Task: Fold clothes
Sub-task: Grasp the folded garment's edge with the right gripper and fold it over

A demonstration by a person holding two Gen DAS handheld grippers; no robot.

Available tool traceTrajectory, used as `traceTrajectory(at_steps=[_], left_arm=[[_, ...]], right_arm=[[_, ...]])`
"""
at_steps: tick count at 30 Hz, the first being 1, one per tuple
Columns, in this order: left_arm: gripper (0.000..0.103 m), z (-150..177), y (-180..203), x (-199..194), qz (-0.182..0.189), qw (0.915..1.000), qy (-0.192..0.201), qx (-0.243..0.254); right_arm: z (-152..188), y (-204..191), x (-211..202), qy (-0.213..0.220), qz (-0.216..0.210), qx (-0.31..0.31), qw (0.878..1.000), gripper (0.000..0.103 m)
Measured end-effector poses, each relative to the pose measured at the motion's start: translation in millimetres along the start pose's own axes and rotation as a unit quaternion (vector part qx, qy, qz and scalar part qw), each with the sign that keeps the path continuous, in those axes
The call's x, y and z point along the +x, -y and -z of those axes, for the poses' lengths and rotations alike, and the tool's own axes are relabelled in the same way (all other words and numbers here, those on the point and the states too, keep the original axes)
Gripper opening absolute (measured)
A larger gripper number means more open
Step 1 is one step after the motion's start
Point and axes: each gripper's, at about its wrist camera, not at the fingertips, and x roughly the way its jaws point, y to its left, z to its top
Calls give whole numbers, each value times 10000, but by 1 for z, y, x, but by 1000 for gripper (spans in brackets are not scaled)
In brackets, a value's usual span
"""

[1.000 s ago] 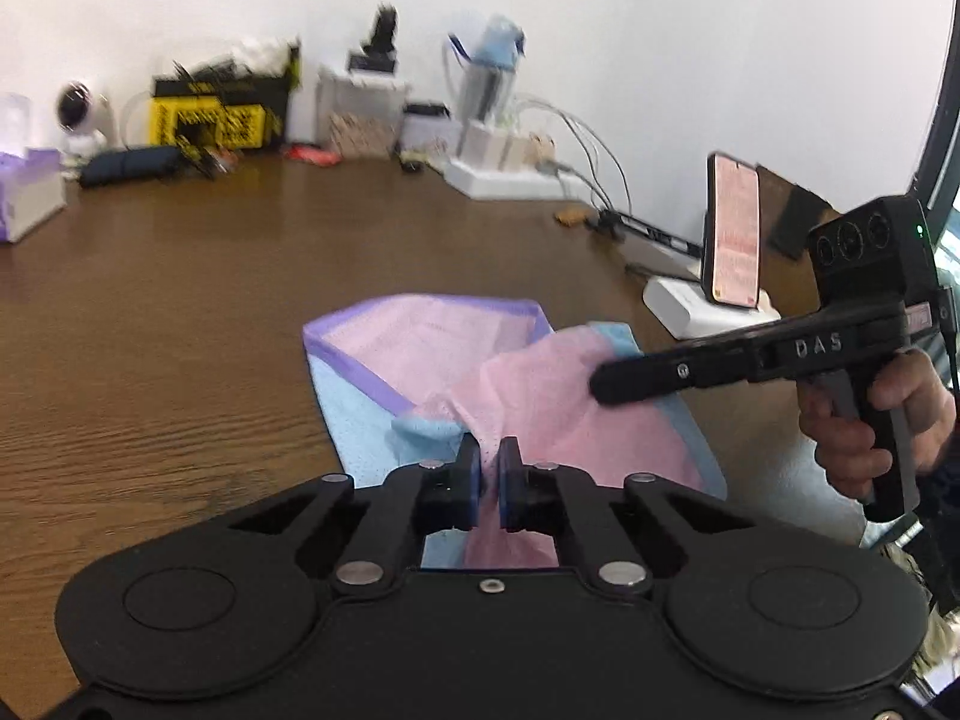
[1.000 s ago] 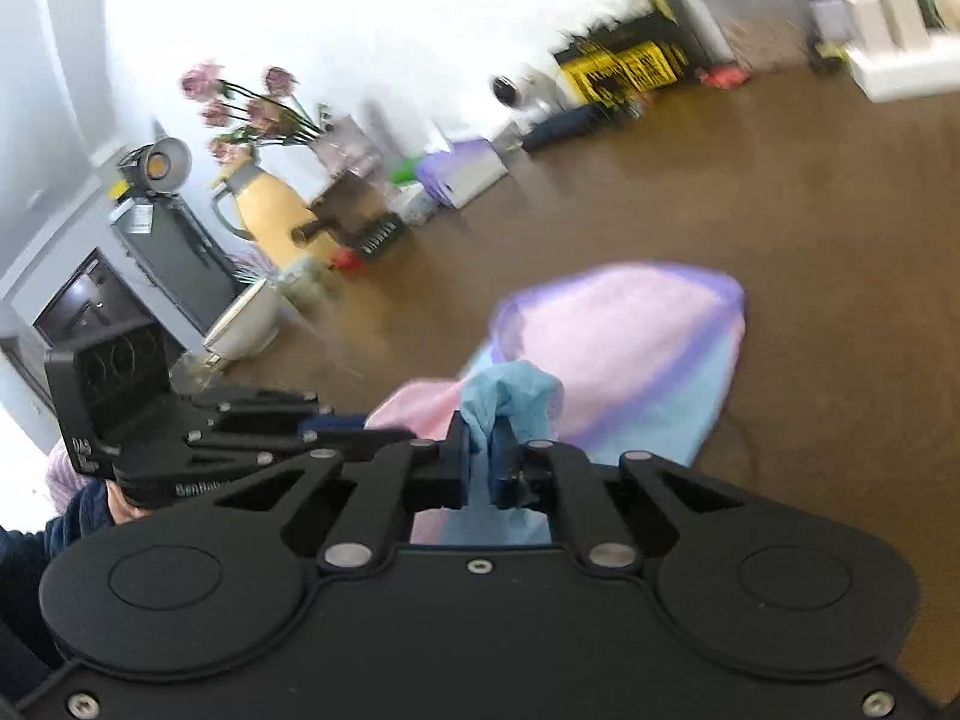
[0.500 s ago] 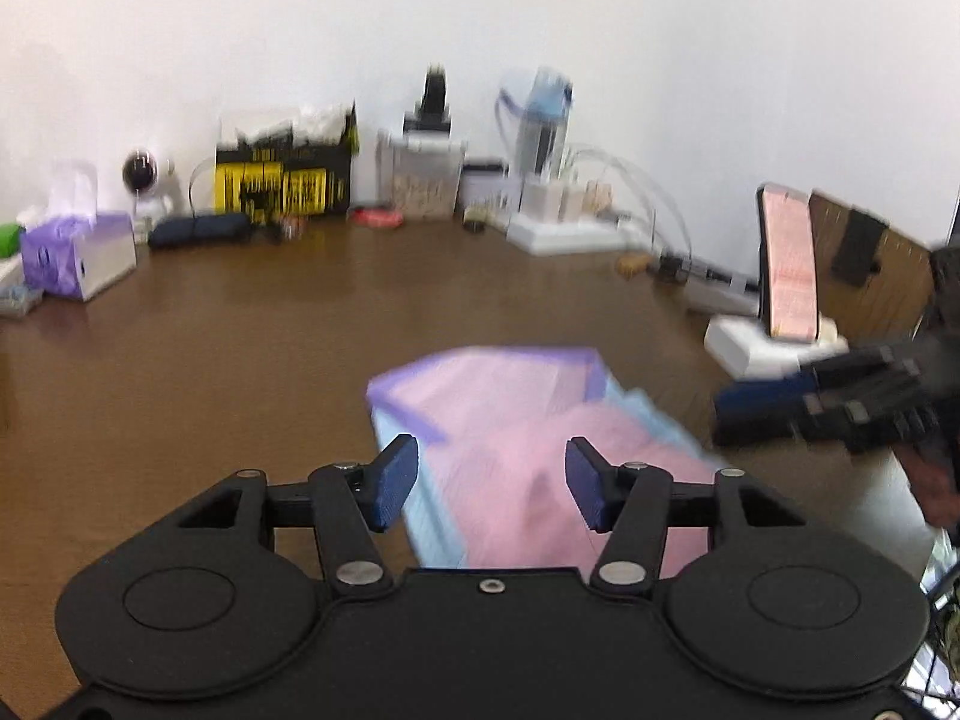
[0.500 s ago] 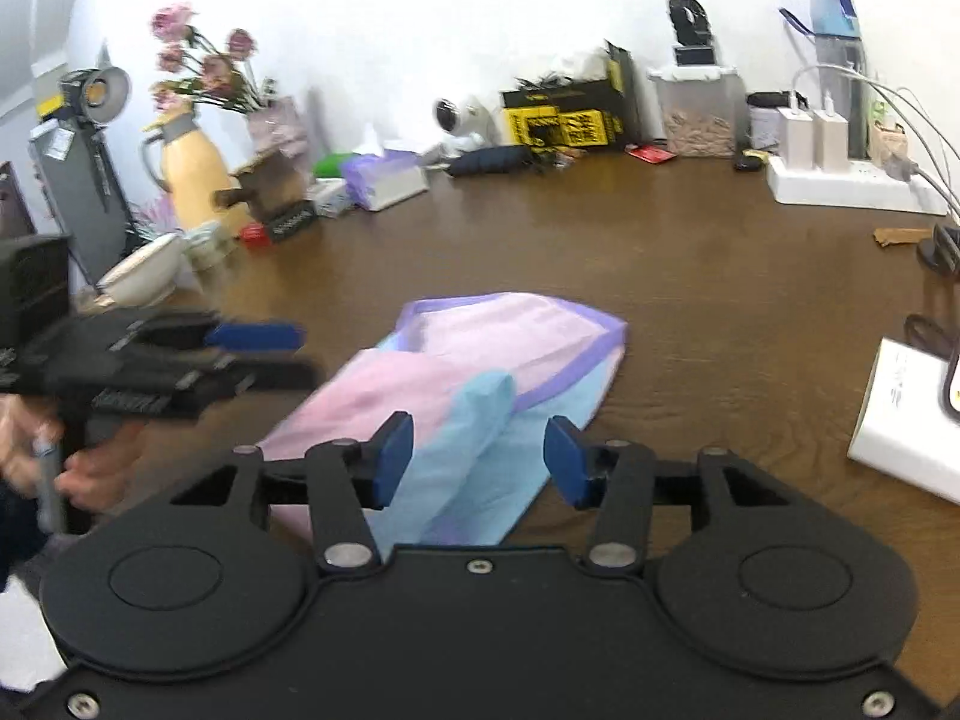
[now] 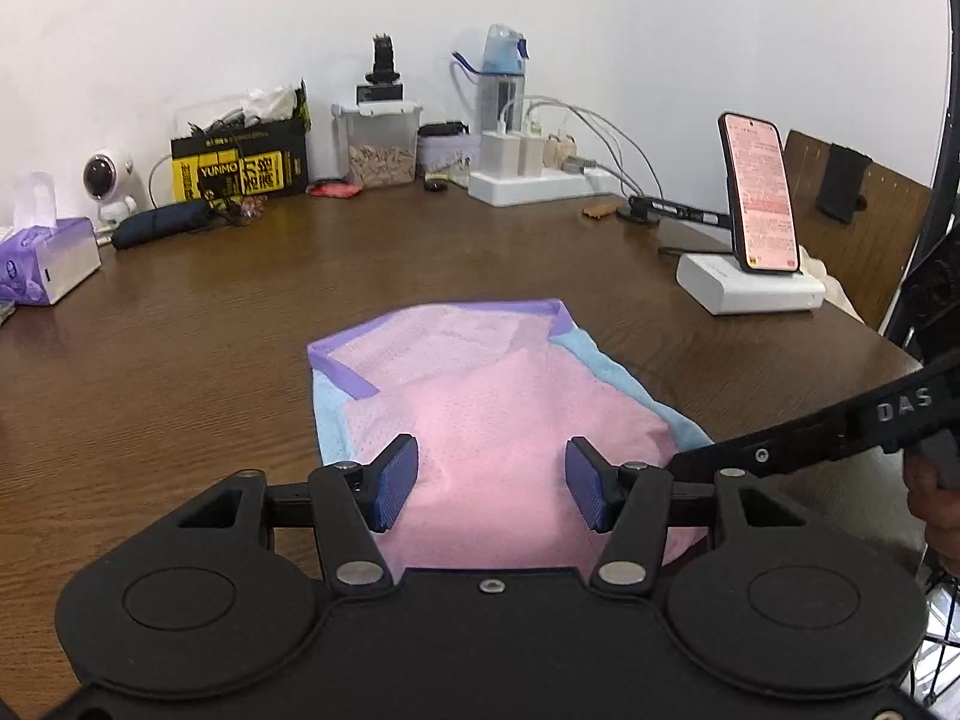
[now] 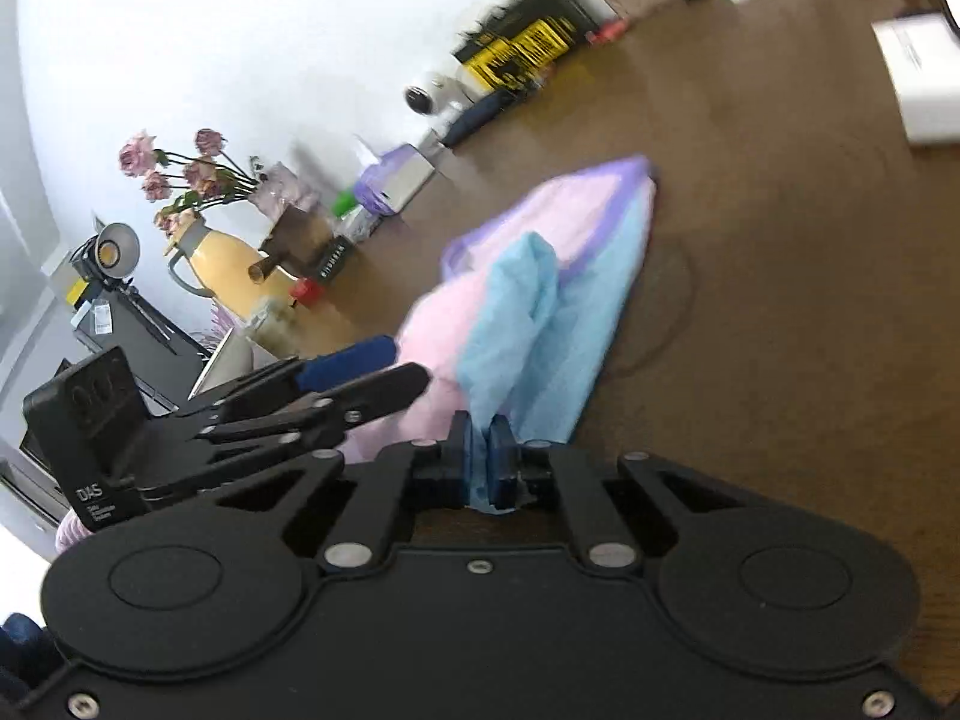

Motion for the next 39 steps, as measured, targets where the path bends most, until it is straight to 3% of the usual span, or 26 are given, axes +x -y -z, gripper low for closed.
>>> traceTrajectory(at_steps=[2,3,6,8,10,11,13,16,18,22,24,30,35,37,39], left_arm=[[54,2,2,0,-52,10000,-26,65],[54,1,2,-4,-75,9999,4,96],[54,-4,2,-19,-119,9996,174,170],[55,-11,0,-32,-111,9989,406,193],[59,-19,0,-34,-35,9982,558,227],[59,-22,1,-31,31,9981,576,239],[59,-24,1,-18,184,9988,440,147],[59,-16,-1,3,104,9998,-149,-79],[59,-5,0,7,113,9996,-231,-83],[59,3,-1,3,163,9996,-155,-160],[59,0,-2,-3,164,9997,-165,-117],[60,-27,-9,-9,65,9994,252,-225],[60,-26,-13,24,-120,9990,-171,-383],[60,-17,-13,33,-135,9985,-307,-432],[60,-12,-11,31,-153,9990,-202,-358]], right_arm=[[1,-9,-2,28,252,-347,9991,13],[1,-17,-4,46,478,-625,9969,31],[4,-43,-15,334,1115,-1512,9816,56],[8,-61,-27,723,1359,-2261,9619,57],[10,-79,-29,979,1224,-2919,9435,57],[8,-83,-24,983,1088,-3065,9405,56],[3,-85,-9,852,884,-3163,9407,45],[-1,-71,13,431,996,-2951,9493,36],[-1,-57,22,141,1015,-2633,9592,36],[-3,-43,24,76,836,-2237,9710,41],[-6,-44,19,47,815,-2245,9711,46],[-34,-47,8,476,933,-2452,9638,47],[-48,-30,42,71,950,-2109,9728,46],[-44,-25,47,115,1075,-2257,9682,44],[-39,-28,46,130,1202,-2493,9609,44]])
